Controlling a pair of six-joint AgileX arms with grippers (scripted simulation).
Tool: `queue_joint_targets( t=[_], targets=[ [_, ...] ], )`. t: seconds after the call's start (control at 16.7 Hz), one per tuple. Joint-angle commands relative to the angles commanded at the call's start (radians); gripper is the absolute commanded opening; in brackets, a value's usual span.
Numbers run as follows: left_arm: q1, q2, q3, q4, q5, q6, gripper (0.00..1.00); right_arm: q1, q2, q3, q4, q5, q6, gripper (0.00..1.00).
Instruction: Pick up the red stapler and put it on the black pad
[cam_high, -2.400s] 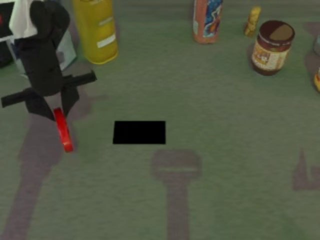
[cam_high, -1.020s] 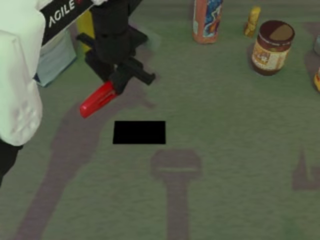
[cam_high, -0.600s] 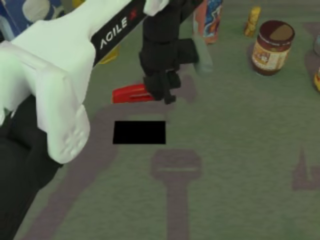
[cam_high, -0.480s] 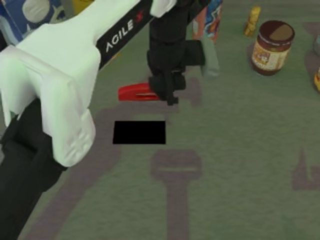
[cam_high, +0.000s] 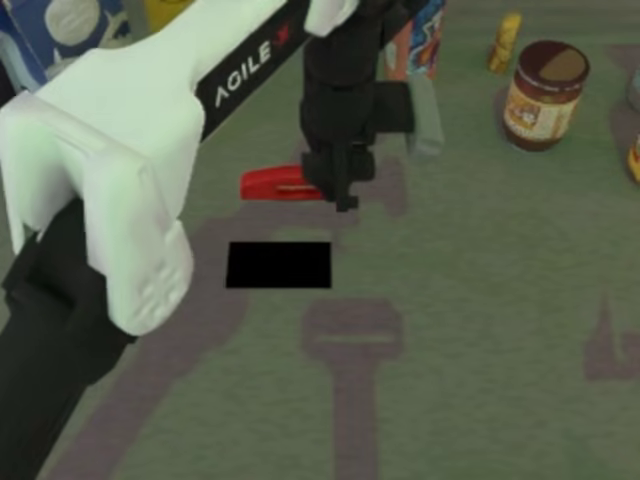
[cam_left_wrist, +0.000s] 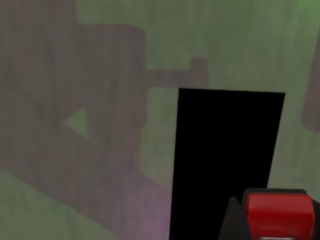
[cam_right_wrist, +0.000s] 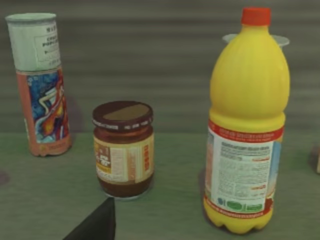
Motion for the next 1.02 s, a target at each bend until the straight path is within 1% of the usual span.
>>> queue_joint_targets(
  t=[0.18, 0.54, 0.66, 0.78, 1.02],
  targets=[
    [0.008, -0.027, -0.101, 0.088, -0.001, 0.007, 0.00, 0.000, 0.000, 0.000, 0.000, 0.000, 0.000, 1.00],
    [0.033, -0.096, -0.482, 0.359, 0.000, 0.031, 0.00, 0.000, 0.000, 0.000, 0.000, 0.000, 0.000, 1.00],
    [0.039, -0.115, -0.570, 0.436, -0.001, 0.039, 0.00, 0.000, 0.000, 0.000, 0.000, 0.000, 0.000, 1.00],
    [0.042, -0.126, -0.616, 0.482, -0.001, 0.044, 0.00, 0.000, 0.000, 0.000, 0.000, 0.000, 0.000, 1.00],
    [0.043, -0.127, -0.623, 0.489, -0.001, 0.045, 0.00, 0.000, 0.000, 0.000, 0.000, 0.000, 0.000, 1.00]
  ],
)
